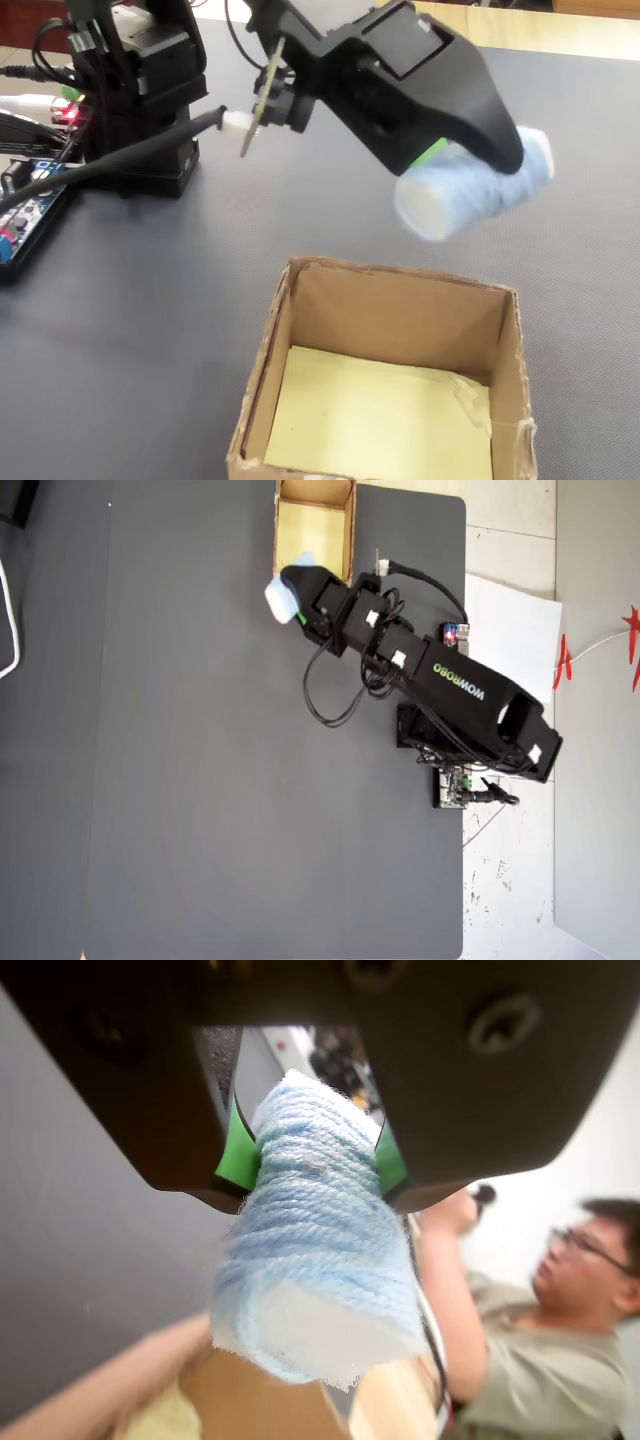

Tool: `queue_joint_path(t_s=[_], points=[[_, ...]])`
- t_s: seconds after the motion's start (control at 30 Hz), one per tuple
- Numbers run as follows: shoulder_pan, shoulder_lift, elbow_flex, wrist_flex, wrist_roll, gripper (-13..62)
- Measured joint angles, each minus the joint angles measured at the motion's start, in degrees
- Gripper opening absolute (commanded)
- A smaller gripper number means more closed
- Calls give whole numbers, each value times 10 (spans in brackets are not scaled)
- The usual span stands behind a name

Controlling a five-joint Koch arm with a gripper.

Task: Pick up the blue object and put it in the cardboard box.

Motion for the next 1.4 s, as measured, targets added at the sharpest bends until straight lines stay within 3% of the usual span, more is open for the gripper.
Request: queue_joint_path(t_s=[0.3, 0.5, 0.67, 1.07, 1.4], points=[[105, -31, 0, 0, 0, 7], [127, -66, -22, 1, 0, 205], [139, -82, -43, 1, 12, 290], [131, -65, -43, 1, 13, 319], [-4, 37, 18, 1, 74, 340]])
